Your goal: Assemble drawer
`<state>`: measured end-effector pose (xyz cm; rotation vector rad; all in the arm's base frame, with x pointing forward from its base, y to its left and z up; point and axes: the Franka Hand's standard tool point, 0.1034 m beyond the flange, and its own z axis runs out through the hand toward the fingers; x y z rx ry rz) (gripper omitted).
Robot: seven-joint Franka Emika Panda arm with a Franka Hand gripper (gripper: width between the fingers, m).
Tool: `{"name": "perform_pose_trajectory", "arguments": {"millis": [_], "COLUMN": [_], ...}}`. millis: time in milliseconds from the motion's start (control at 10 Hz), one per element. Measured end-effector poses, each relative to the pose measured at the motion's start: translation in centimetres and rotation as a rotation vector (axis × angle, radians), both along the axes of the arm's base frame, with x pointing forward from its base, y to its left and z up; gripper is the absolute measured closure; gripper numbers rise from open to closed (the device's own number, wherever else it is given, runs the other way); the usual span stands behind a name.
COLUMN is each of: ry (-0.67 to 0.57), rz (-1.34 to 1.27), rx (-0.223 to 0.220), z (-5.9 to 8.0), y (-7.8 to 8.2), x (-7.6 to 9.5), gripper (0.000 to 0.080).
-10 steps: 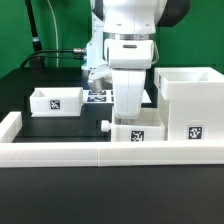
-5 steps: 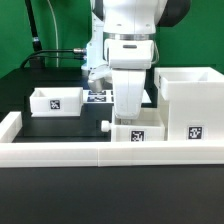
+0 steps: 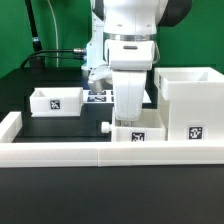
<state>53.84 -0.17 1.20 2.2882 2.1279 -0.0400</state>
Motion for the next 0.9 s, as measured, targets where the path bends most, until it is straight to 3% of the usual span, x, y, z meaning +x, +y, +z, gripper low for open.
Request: {"name": "perform_pose_trajectory", "arguments": {"millis": [400, 900], "ry": [-0.002, -0.002], "rz": [-0.004, -0.016], "rx": [0.009, 0.010], "z": [0.0, 0.0], "y": [1.3, 1.3], "x": [0.0, 0.0], "gripper": [0.0757, 0.0757]}}
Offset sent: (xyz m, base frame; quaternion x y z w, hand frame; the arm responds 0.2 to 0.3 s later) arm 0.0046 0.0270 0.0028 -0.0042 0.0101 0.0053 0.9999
